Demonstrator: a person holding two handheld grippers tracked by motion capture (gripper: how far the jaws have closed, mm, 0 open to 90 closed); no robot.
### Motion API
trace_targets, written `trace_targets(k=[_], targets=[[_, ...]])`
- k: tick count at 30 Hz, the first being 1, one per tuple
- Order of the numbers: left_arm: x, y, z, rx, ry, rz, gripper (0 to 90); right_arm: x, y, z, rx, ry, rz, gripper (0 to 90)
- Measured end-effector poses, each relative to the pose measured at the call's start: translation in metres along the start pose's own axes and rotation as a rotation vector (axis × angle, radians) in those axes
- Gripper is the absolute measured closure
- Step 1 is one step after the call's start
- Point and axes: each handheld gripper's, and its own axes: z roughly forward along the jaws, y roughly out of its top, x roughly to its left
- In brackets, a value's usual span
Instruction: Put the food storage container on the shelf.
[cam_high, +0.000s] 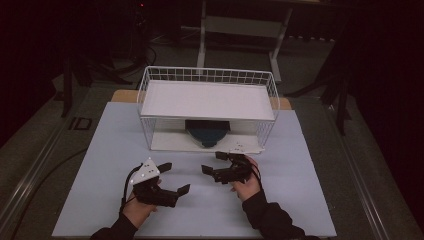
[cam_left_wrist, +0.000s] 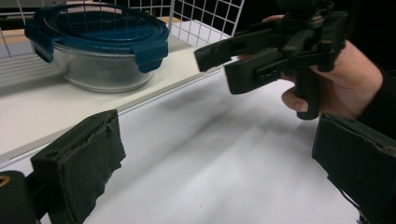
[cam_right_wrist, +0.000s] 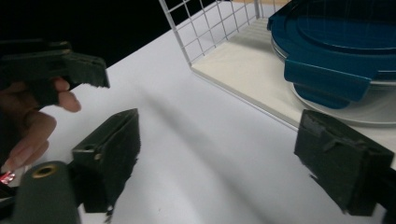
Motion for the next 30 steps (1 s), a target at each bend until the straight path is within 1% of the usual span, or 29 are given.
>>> trace_targets(k=[1,2,4,6,7,11,12,15,20,23,26,28,30], targets=[[0.0,0.0,-0.001,-0.001,-0.002,-0.004,2.2,0.001,-0.002,-0.002,0.01,-0.005,-0.003,14.5],[-0.001,0.0,-0.001,0.0,-0.001,-0.005,2.2,0.002,-0.003,-0.004,0.01,-0.001,0.001,14.3],[-0.001,0.0,-0.003,-0.003,-0.003,-0.006,2.2,0.003,-0.007,-0.009,0.018,-0.018,-0.004,14.1],[-0.001,0.0,-0.005,-0.005,-0.002,-0.005,2.2,0.003,-0.009,-0.015,0.009,-0.009,0.007,14.1],[-0.001,0.0,-0.006,-0.005,-0.003,-0.008,2.2,0.003,-0.01,-0.019,0.008,-0.019,0.002,14.1],[0.0,-0.001,-0.011,-0.004,0.011,0.003,2.2,0.003,-0.015,-0.035,-0.002,-0.037,-0.012,14.2],[0.0,-0.001,-0.012,-0.006,0.013,0.003,2.2,0.003,-0.016,-0.04,-0.009,-0.04,-0.011,14.2],[0.001,-0.003,-0.015,-0.008,0.014,0.001,2.2,0.002,-0.022,-0.051,-0.009,-0.055,-0.014,14.2],[0.003,-0.006,-0.019,0.006,0.017,-0.002,2.3,-0.001,-0.035,-0.067,0.01,-0.074,-0.008,14.2],[0.004,-0.009,-0.022,0.014,0.02,-0.002,2.2,-0.004,-0.042,-0.077,0.008,-0.076,0.012,14.2],[0.004,-0.011,-0.025,0.013,0.023,-0.011,2.2,-0.006,-0.048,-0.087,0.001,-0.084,0.02,14.3],[0.004,-0.013,-0.028,0.018,0.023,-0.006,2.3,-0.006,-0.051,-0.091,0.013,-0.1,0.0,14.3],[0.005,-0.015,-0.029,0.023,0.027,-0.009,2.2,-0.007,-0.054,-0.096,0.014,-0.105,0.002,14.3]])
